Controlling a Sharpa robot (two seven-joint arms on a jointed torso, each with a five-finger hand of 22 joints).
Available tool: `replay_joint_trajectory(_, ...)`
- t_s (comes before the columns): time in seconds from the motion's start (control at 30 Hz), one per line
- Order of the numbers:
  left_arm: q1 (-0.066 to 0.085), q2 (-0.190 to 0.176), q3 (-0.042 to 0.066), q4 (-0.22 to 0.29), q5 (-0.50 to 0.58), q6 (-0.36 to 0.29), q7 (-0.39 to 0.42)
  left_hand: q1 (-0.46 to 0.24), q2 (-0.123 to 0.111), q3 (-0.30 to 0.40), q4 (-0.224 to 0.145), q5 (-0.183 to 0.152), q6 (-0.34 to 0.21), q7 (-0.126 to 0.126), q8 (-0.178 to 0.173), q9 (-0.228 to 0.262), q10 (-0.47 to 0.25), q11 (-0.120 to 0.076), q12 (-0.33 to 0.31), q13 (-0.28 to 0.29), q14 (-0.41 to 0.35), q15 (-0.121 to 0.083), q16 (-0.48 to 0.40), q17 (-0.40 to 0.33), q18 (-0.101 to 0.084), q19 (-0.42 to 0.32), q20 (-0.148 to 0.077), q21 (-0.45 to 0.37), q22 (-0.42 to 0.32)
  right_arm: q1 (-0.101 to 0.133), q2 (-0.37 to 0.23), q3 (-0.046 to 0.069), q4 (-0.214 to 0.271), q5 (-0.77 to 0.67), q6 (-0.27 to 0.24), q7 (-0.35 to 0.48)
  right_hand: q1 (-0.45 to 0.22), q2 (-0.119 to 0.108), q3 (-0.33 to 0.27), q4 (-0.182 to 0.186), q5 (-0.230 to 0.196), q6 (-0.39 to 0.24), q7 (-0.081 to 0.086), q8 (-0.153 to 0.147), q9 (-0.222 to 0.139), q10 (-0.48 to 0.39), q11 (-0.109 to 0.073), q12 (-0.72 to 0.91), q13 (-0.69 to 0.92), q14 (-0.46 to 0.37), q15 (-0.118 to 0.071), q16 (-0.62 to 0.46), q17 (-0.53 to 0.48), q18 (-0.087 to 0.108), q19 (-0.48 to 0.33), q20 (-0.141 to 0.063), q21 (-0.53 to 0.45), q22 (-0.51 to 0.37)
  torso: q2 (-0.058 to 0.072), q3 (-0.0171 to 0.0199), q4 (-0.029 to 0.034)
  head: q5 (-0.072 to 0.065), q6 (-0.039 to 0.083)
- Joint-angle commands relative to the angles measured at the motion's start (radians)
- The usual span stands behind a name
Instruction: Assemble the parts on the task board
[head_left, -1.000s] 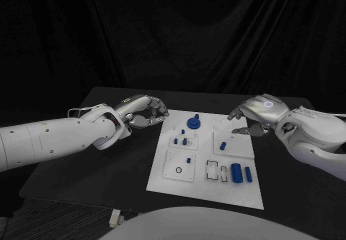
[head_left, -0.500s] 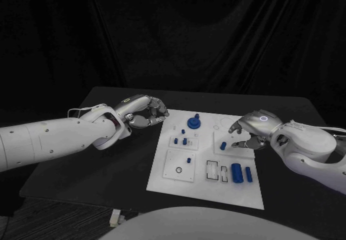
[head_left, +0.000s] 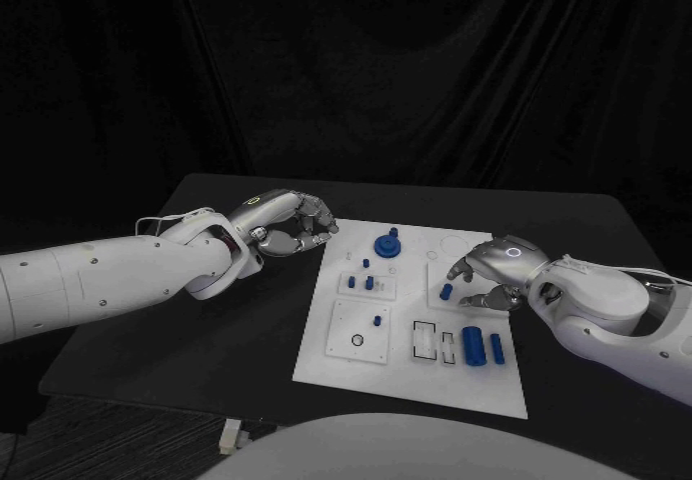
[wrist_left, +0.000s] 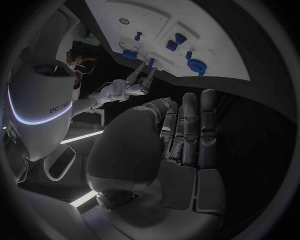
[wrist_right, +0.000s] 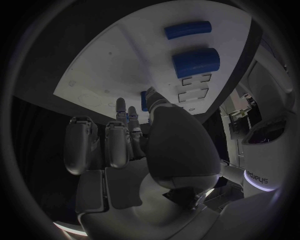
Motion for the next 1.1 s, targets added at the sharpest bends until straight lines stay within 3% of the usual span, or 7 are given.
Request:
replay_joint_trajectory(0.03, -0.001, 0.0, 0.001, 0.002, 0.003, 0.005, 0.009, 0.01, 0.003, -0.002, -0.003, 0.004, -0.002, 0.004, 0.002, 0.001, 0.008, -0.002, -0.006, -0.001, 0.001, 0.005, -0.005, -0.002, 0.005, -0.007, -0.001, 0.002, 0.041, -0.008, 0.008, 0.001, -0.008, -0.003, -0.029, 0.03, 0.023, 0.002, 0.01, -0.001, 0.004, -0.006, 0.0, -0.004, -0.002, -0.001, 0.0, -0.006, -0.003, 0.046, -0.005, -0.005, -0.004, 0.002, 0.012, -0.006, -0.006, 0.2, 0.0, -0.0003, 0.0004, 0.001, 0.0)
replay_joint_trajectory(0.6, -0.004, 0.002, 0.001, -0.003, 0.003, 0.016, 0.008, 0.014, 0.006, -0.001, -0.005, 0.008, 0.003, 0.006, 0.005, 0.003, 0.013, -0.001, -0.004, -0.003, 0.0, 0.005, -0.006, -0.002, 0.006, -0.01, -0.001, 0.001, 0.04, -0.019, 0.038, 0.001, -0.037, 0.052, -0.057, 0.059, 0.089, 0.018, 0.047, 0.0, 0.117, 0.014, 0.015, 0.008, 0.0, 0.03, 0.006, -0.015, -0.018, 0.045, -0.001, -0.008, -0.006, 0.003, 0.009, -0.003, -0.014, 0.199, 0.0, -0.0001, 0.0009, 0.002, 0.0)
replay_joint_trajectory(0.97, -0.006, 0.005, 0.001, -0.005, 0.003, 0.021, 0.009, 0.015, 0.007, 0.0, -0.006, 0.01, 0.005, 0.007, 0.007, 0.003, 0.016, 0.0, -0.004, -0.004, -0.001, 0.006, -0.006, -0.003, 0.006, -0.012, -0.001, -0.001, 0.04, -0.021, 0.05, 0.001, -0.044, 0.056, -0.058, 0.064, 0.102, 0.017, 0.067, 0.003, 0.134, 0.073, 0.025, 0.042, 0.025, 0.062, 0.003, -0.014, -0.024, 0.044, -0.003, -0.008, -0.007, 0.003, 0.009, -0.004, -0.014, 0.199, 0.0, 0.0, 0.0012, 0.001, 0.0)
replay_joint_trajectory(1.1, -0.006, 0.005, 0.001, -0.005, 0.003, 0.022, 0.008, 0.016, 0.007, 0.0, -0.007, 0.011, 0.006, 0.008, 0.007, 0.004, 0.017, 0.0, -0.004, -0.004, -0.001, 0.006, -0.006, -0.003, 0.006, -0.012, -0.001, 0.0, 0.04, -0.022, 0.052, 0.001, -0.046, 0.056, -0.057, 0.065, 0.115, 0.02, 0.078, -0.005, 0.137, 0.131, 0.031, 0.078, 0.053, 0.077, 0.0, -0.012, -0.025, 0.044, -0.005, -0.009, -0.008, 0.003, 0.009, -0.006, -0.015, 0.198, 0.0, -0.0001, 0.0013, 0.001, 0.0)
